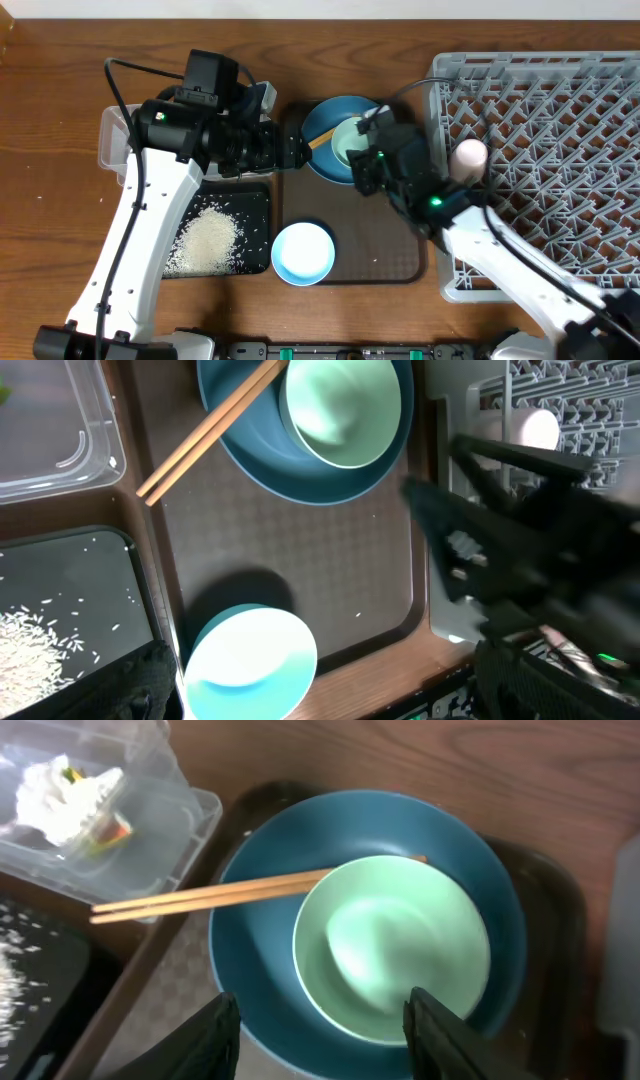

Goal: Sort waste into correct bins and load items into the dishwasher rack
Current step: 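Grasp the rim of the green bowl with the right gripper, then lift the green bowl and carry it right into the rack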

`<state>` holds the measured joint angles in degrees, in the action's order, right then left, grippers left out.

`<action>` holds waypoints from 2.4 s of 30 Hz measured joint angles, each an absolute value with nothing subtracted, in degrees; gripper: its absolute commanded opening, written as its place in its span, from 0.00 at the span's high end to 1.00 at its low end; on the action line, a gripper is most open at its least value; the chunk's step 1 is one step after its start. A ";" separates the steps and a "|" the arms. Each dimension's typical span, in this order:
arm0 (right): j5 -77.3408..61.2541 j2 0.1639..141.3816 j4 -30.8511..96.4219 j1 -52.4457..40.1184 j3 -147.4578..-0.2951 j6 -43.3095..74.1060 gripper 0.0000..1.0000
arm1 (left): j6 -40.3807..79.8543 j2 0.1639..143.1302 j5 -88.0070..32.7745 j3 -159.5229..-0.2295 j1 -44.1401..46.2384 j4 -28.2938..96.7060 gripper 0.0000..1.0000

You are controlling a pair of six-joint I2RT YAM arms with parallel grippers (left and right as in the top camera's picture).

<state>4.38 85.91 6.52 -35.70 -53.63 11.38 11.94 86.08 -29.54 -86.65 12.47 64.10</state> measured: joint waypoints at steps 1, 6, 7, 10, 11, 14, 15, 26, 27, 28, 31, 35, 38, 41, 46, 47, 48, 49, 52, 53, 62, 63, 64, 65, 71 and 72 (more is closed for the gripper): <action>4.60 86.98 5.34 -36.05 -53.63 10.85 0.47 | 11.94 86.08 -29.54 -86.65 12.47 64.14 0.02; 5.39 92.23 0.82 -36.77 -53.65 7.92 0.45 | 11.94 86.08 -29.52 -86.65 12.47 64.10 0.02; 5.45 93.21 -0.19 -36.77 -53.65 7.55 0.46 | 11.94 86.08 -29.52 -86.65 12.47 64.12 0.02; 5.96 95.57 -2.50 -36.77 -53.63 6.74 0.48 | 11.94 86.08 -29.52 -86.65 12.47 64.10 0.02; 5.98 96.29 -3.18 -36.77 -53.65 6.61 0.48 | 11.94 86.08 -29.54 -86.65 12.47 64.12 0.02; 6.09 98.15 -4.08 -36.77 -53.63 6.20 0.49 | 11.94 86.08 -29.54 -86.65 12.47 64.10 0.02; 6.07 98.65 -4.16 -36.77 -53.65 6.11 0.49 | 11.94 86.08 -29.54 -86.65 12.47 64.12 0.02; 6.07 104.31 -4.29 -36.82 -53.65 5.76 0.54 | 11.94 86.08 -29.54 -86.65 12.47 64.10 0.02; 6.07 104.64 -4.29 -36.84 -53.63 5.74 0.57 | 11.94 86.08 -29.54 -86.65 12.47 64.12 0.02; 6.09 104.77 -4.34 -36.86 -53.65 5.63 0.64 | 11.94 86.08 -29.54 -86.65 12.47 64.12 0.02; 6.04 104.77 -4.51 -36.95 -53.65 5.32 0.81 | 11.94 86.08 -29.54 -86.65 12.47 64.10 0.02; 6.04 104.77 -4.47 -36.99 -53.65 5.41 0.92 | 11.94 86.08 -29.52 -86.65 12.47 64.10 0.02; 6.09 104.77 -4.36 -36.99 -53.65 5.15 0.98 | 11.94 86.08 -29.54 -86.65 12.47 64.10 0.02; 6.35 104.77 -4.75 -36.99 -54.00 4.93 0.99 | 11.94 86.08 -29.52 -86.65 12.47 64.12 0.02; 6.48 104.75 -5.39 -36.99 -54.26 4.93 0.99 | 11.94 86.08 -29.54 -86.65 12.47 64.12 0.02; 6.48 104.68 -5.43 -36.99 -54.26 4.93 0.99 | 11.94 86.08 -29.54 -86.65 12.47 64.10 0.02; 6.46 104.44 -5.39 -36.99 -54.26 4.93 0.99 | 11.94 86.08 -29.54 -86.65 12.47 64.12 0.02; 6.50 104.09 -5.39 -36.99 -54.26 4.93 0.99 | 11.94 86.08 -29.54 -86.65 12.47 64.10 0.02; 6.76 101.73 -5.26 -36.99 -54.26 4.97 0.99 | 11.94 86.08 -29.54 -86.65 12.47 64.12 0.02; 6.90 100.64 -5.19 -36.99 -54.26 4.97 0.99 | 11.94 86.08 -29.54 -86.65 12.47 64.10 0.02; 0.05 82.72 -6.15 -31.05 -54.26 4.97 0.99 | 11.94 86.08 -29.54 -86.65 12.47 64.12 0.02; -2.85 81.06 -6.26 -28.71 -54.26 5.13 0.99 | 11.94 86.08 -29.54 -86.65 12.47 64.12 0.02; -4.86 80.07 -6.39 -26.68 -54.26 5.28 0.99 | 11.94 86.08 -29.54 -86.65 12.47 64.12 0.02; -7.81 79.15 -6.55 -24.08 -54.26 5.61 0.99 | 11.94 86.08 -29.54 -86.65 12.47 64.12 0.02; -27.49 79.18 -7.70 -5.28 -54.26 9.45 0.99 | 11.94 86.08 -29.54 -86.65 12.47 64.14 0.02; -31.18 79.88 -8.80 -2.04 -54.26 9.93 0.99 | 11.94 86.08 -29.52 -86.65 12.47 64.12 0.02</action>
<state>-31.18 79.88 -8.80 -2.04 -54.26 9.93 11.94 86.08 -29.52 -86.65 12.47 64.12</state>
